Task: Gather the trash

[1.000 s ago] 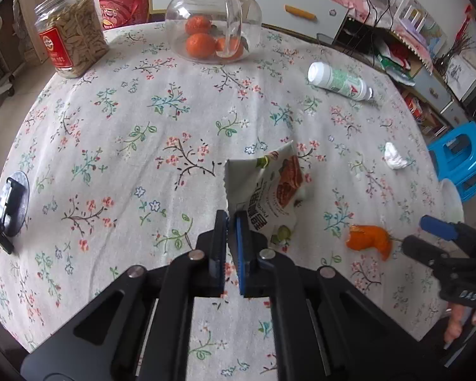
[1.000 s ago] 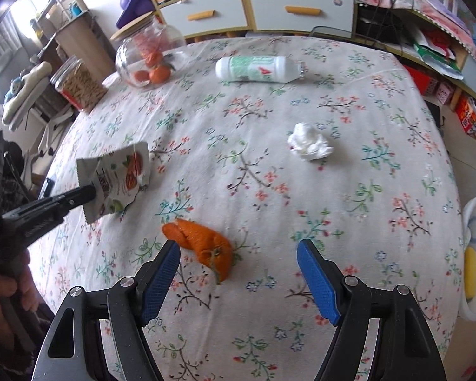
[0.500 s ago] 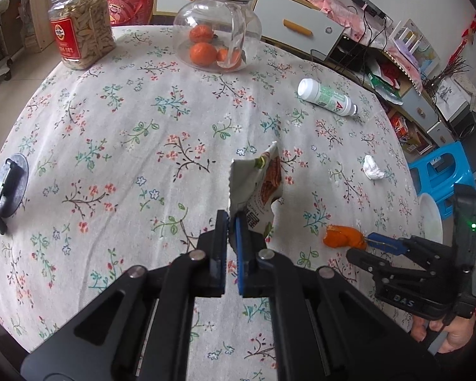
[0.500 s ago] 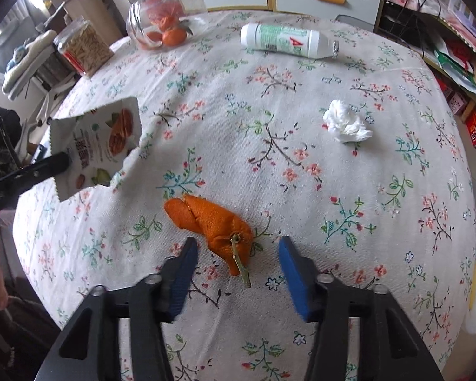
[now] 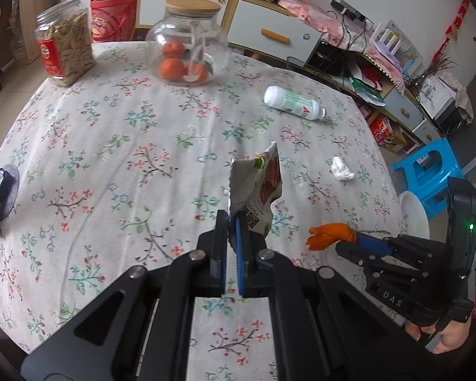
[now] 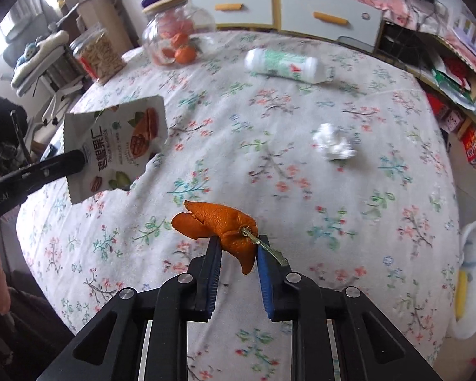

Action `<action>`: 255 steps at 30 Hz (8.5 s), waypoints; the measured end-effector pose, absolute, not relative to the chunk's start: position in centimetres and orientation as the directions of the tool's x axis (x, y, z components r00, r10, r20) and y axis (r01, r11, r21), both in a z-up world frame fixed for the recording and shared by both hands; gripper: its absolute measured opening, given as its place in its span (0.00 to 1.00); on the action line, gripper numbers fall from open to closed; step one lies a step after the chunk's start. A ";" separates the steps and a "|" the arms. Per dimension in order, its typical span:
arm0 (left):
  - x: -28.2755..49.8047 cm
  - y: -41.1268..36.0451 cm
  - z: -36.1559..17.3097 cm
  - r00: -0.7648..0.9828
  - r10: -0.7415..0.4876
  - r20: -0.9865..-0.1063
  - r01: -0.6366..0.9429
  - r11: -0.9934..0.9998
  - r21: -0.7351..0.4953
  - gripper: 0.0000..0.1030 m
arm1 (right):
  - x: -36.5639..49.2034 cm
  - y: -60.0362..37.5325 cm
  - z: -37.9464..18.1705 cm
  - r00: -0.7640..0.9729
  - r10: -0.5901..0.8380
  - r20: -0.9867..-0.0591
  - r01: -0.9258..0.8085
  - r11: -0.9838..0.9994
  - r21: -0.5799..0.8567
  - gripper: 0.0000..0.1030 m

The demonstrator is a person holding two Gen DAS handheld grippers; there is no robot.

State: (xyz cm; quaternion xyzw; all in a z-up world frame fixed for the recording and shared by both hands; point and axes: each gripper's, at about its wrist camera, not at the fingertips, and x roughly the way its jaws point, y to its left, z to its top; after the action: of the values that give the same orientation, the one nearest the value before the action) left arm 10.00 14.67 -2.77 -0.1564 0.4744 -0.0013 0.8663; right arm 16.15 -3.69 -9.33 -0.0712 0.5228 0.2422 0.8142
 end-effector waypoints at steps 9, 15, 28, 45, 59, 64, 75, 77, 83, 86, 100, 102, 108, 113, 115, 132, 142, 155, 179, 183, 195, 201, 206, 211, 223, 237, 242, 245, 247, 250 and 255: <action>11.5 10.6 -2.3 0.548 -0.197 -0.813 -0.071 0.957 -0.280 0.05 | 17.4 -10.3 -8.3 0.380 0.303 -0.874 -0.351 0.921 0.166 0.22; 12.5 7.3 -2.2 0.534 -0.235 -0.812 -0.018 0.957 -0.289 0.05 | 17.7 -16.1 -7.9 0.410 0.284 -0.867 -0.264 0.947 0.185 0.22; 14.5 -0.8 -2.2 0.506 -0.304 -0.807 0.095 0.950 -0.298 0.05 | 16.9 -28.6 -7.7 0.468 0.220 -0.856 -0.040 0.973 0.228 0.22; 16.8 -14.5 -3.4 0.428 -0.414 -0.803 0.310 0.902 -0.300 0.05 | 14.7 -41.4 -9.3 0.477 0.153 -0.866 0.199 0.940 0.276 0.22; 17.6 -20.4 -3.8 0.457 -0.444 -0.770 0.377 0.881 -0.285 0.51 | 14.0 -43.8 -9.6 0.478 0.145 -0.866 0.250 0.923 0.292 0.23; 17.4 -19.3 -3.6 0.470 -0.407 -0.783 0.374 0.895 -0.241 0.62 | 14.3 -43.4 -9.7 0.477 0.139 -0.868 0.248 0.926 0.284 0.23; 16.7 -13.5 -3.6 0.482 -0.330 -0.812 0.309 0.931 -0.194 0.75 | 15.7 -42.1 -9.7 0.465 0.114 -0.878 0.268 0.927 0.262 0.29; 16.6 -12.5 -3.5 0.489 -0.311 -0.815 0.294 0.938 -0.182 0.77 | 15.9 -41.9 -9.7 0.462 0.121 -0.879 0.276 0.922 0.272 0.56; 16.9 -9.1 -3.1 0.493 -0.250 -0.833 0.230 0.961 -0.153 0.77 | 16.3 -40.2 -8.9 0.482 0.104 -0.870 0.257 0.933 0.253 0.68; 17.3 -7.3 -3.0 0.493 -0.228 -0.840 0.192 0.970 -0.150 0.78 | 16.6 -39.3 -8.9 0.478 0.109 -0.871 0.241 0.938 0.249 0.69; 21.2 -1.9 -6.2 0.475 -0.220 -0.852 0.031 0.972 -0.234 0.78 | 17.5 -36.1 -8.5 0.474 0.119 -0.872 0.182 0.956 0.230 0.70; 21.8 -2.0 -6.6 0.484 -0.222 -0.846 0.030 0.971 -0.237 0.74 | 17.7 -35.9 -8.6 0.472 0.119 -0.874 0.186 0.955 0.230 0.70; 23.2 -2.2 -7.9 0.488 -0.215 -0.846 0.039 0.974 -0.225 0.34 | 18.2 -34.9 -8.6 0.466 0.115 -0.877 0.191 0.955 0.227 0.70; 23.1 -1.0 -7.7 0.472 -0.206 -0.857 0.022 0.975 -0.223 0.04 | 18.5 -33.2 -8.1 0.476 0.136 -0.869 0.193 0.948 0.254 0.70; 22.6 0.3 -7.0 0.473 -0.228 -0.851 -0.001 0.966 -0.260 0.02 | 18.7 -32.1 -8.0 0.473 0.144 -0.869 0.182 0.949 0.257 0.70; 18.1 14.4 -1.9 0.610 -0.189 -0.769 -0.146 0.928 -0.343 0.01 | 27.0 -11.2 -7.4 0.400 0.225 -0.888 -0.168 0.971 0.170 0.70; 16.8 18.9 -2.4 0.615 -0.134 -0.777 -0.199 0.927 -0.318 0.01 | 34.3 -0.4 -7.8 0.447 0.202 -0.871 -0.404 0.915 0.005 0.74; 16.6 21.4 -2.8 0.607 -0.144 -0.782 -0.236 0.907 -0.350 0.01 | 36.2 6.5 -11.8 0.511 0.061 -0.858 -0.631 0.704 -0.326 0.77; 14.7 16.8 -2.5 0.607 -0.248 -0.755 -0.146 0.899 -0.413 0.01 | 23.3 -4.8 -8.6 0.399 0.225 -0.889 -0.530 0.848 -0.023 0.41; 13.8 14.0 -1.8 0.600 -0.315 -0.735 -0.089 0.887 -0.452 0.01 | 21.3 -10.5 -7.9 0.380 0.203 -0.903 -0.401 0.915 0.037 0.41; 13.6 -0.2 0.1 0.553 -0.458 -0.696 0.176 0.881 -0.439 0.01 | 16.6 -29.9 -6.8 0.478 0.223 -0.849 -0.001 0.967 0.254 0.41; 14.4 -8.2 0.6 0.509 -0.513 -0.691 0.302 0.858 -0.414 0.01 | 15.6 -36.8 -7.6 0.490 0.196 -0.849 0.123 0.949 0.290 0.41; 15.5 -13.8 0.4 0.470 -0.552 -0.689 0.377 0.831 -0.409 0.01 | 15.0 -40.6 -8.4 0.492 0.192 -0.849 0.180 0.932 0.315 0.41; 16.7 -18.7 -0.6 0.428 -0.572 -0.700 0.411 0.813 -0.412 0.01 | 14.7 -42.8 -9.1 0.491 0.185 -0.851 0.211 0.923 0.322 0.41; 19.2 -22.9 -2.4 0.395 -0.573 -0.718 0.429 0.806 -0.408 0.55 | 15.3 -45.4 -9.9 0.483 0.179 -0.857 0.245 0.912 0.329 0.41; 16.4 -19.3 -3.4 0.442 -0.377 -0.814 0.389 0.898 -0.205 0.98 | 16.1 -43.7 -9.3 0.519 0.144 -0.842 0.242 0.921 0.307 0.79; 14.5 -17.3 -3.0 0.456 -0.331 -0.826 0.353 0.919 -0.173 0.99 | 14.6 -42.4 -8.4 0.521 0.126 -0.844 0.235 0.930 0.284 0.80; 12.8 -15.9 -2.6 0.461 -0.298 -0.836 0.317 0.935 -0.158 0.99 | 13.1 -41.1 -6.9 0.528 0.101 -0.844 0.216 0.944 0.248 0.82; 11.4 -15.3 -2.0 0.483 -0.253 -0.838 0.300 0.947 -0.113 0.99 | 11.8 -40.0 -5.0 0.558 0.069 -0.827 0.200 0.956 0.215 0.84; 9.5 -14.1 -1.1 0.504 -0.216 -0.836 0.264 0.960 -0.088 0.99 | 8.8 -38.0 -2.3 0.603 -0.019 -0.797 0.197 0.972 0.126 0.94; 5.7 -11.9 0.5 0.563 -0.157 -0.811 0.206 0.977 -0.046 0.99 | 3.1 -35.0 -0.5 0.664 -0.013 -0.748 0.143 0.984 0.109 1.00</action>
State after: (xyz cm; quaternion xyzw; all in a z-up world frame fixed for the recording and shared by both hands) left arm 5.69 -11.89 0.46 0.0269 0.4558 -0.1027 0.8837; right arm 3.12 -35.02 -0.54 0.0796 0.4076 -0.0431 0.9087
